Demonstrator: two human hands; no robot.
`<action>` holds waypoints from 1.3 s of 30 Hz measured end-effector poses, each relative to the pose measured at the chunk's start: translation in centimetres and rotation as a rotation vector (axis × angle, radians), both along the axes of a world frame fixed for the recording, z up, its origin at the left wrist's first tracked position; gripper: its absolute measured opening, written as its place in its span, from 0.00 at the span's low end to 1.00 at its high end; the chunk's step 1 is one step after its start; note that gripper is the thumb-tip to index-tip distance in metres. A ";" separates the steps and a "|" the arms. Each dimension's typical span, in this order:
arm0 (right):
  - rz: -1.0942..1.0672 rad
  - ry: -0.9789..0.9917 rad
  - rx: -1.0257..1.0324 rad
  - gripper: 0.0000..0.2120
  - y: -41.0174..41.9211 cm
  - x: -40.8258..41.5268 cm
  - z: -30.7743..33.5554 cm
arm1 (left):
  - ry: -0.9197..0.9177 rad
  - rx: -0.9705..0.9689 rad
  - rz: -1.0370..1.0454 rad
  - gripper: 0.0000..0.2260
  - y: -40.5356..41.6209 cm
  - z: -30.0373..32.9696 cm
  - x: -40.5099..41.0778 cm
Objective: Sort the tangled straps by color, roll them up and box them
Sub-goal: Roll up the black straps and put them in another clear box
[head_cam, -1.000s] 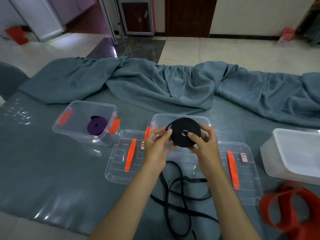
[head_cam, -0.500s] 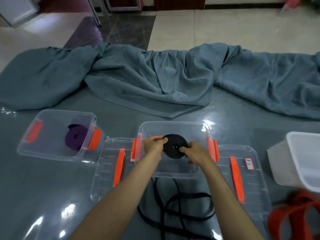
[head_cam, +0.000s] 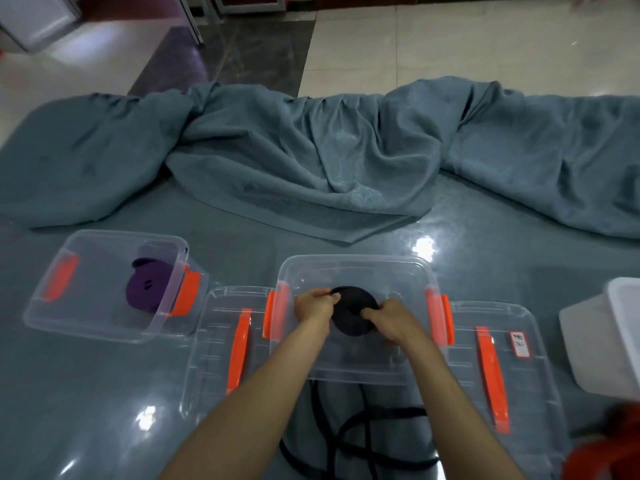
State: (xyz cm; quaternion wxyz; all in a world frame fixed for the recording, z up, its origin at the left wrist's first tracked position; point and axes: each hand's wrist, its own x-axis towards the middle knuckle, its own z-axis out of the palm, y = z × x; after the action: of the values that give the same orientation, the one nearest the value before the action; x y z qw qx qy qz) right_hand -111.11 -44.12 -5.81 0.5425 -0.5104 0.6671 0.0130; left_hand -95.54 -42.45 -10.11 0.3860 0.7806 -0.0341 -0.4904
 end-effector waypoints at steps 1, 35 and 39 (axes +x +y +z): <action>0.003 0.008 -0.004 0.10 0.1 0.0 0.3 | -0.010 -0.002 -0.015 0.09 0.0 0.1 0.0; -0.006 0.349 -0.372 0.15 24.2 -10.3 -1.2 | -0.963 -0.100 -1.231 0.19 28.8 2.3 -4.4; -0.046 0.322 -0.497 0.05 25.4 -10.1 -1.2 | -0.886 -0.258 -1.096 0.11 29.4 2.3 -4.2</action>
State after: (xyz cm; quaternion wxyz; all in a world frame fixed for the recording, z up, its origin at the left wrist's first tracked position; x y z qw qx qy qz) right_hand -121.22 -18.73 -6.99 0.2884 -0.6035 0.7389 -0.0822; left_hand -99.74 -13.01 -7.78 0.1231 0.7249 -0.6327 -0.2428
